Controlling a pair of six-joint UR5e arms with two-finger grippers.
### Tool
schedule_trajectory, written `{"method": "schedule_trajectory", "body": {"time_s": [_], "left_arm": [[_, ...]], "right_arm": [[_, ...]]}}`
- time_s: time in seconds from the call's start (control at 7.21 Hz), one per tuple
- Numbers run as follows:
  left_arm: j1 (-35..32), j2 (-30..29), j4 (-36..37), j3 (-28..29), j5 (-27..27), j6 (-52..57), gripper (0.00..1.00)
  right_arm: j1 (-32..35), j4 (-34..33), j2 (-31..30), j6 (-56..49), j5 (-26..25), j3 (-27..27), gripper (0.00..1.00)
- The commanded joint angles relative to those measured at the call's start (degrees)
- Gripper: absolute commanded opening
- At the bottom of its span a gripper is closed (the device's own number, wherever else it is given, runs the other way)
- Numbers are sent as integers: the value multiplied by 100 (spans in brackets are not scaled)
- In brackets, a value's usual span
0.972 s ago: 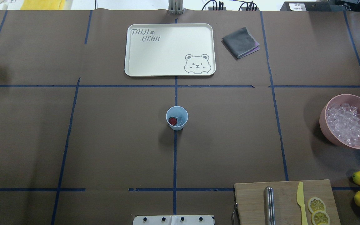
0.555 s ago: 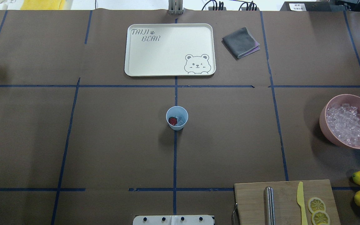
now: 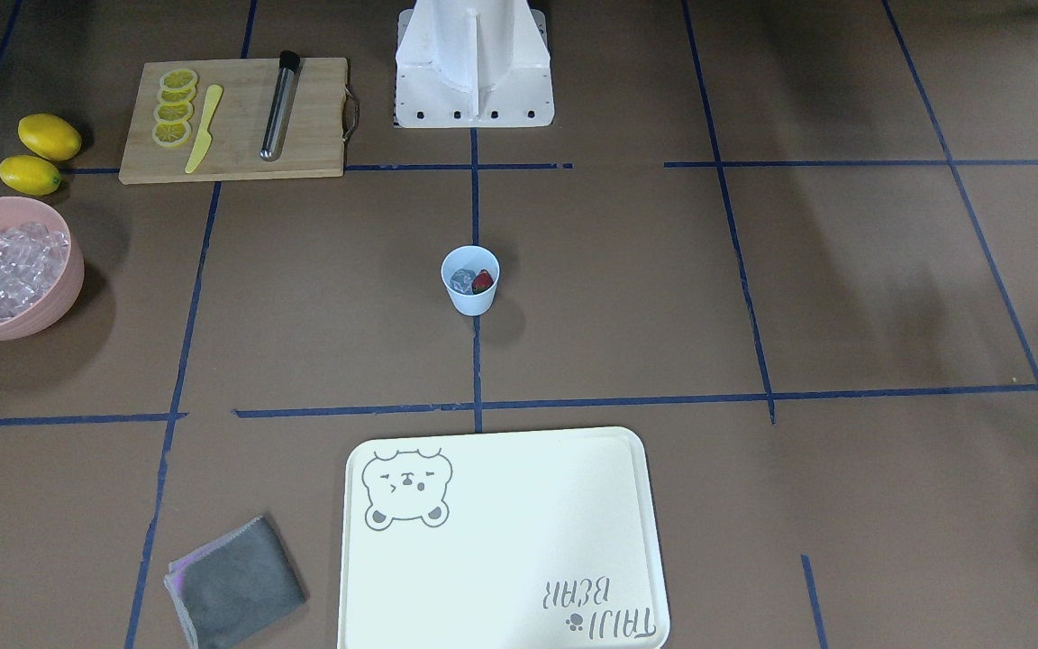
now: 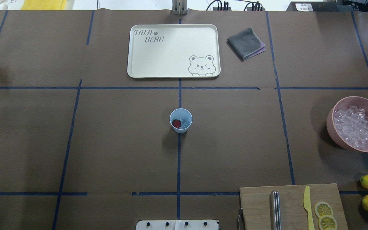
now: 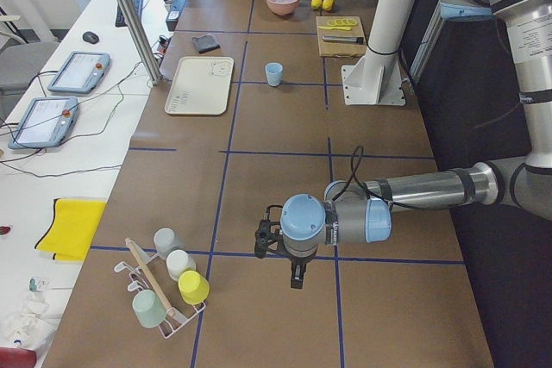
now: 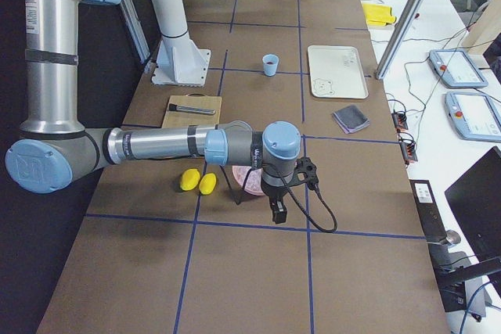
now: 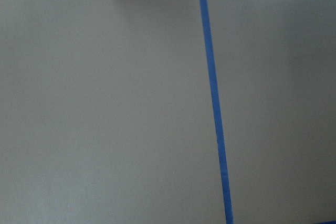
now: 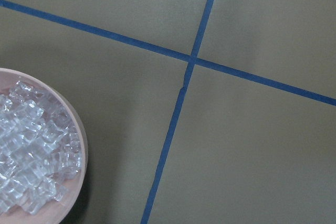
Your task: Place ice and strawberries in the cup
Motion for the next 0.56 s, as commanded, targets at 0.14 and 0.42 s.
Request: {"method": "schedule_trajectory", "body": {"time_s": [0.14, 0.42], "left_arm": [[4, -33, 499, -242, 2, -952, 100], [13, -138, 473, -322, -15, -1185, 100]], "right_arm": [[2, -30, -133, 0, -43, -2, 100], [2, 4, -274, 0, -87, 24, 100]]}}
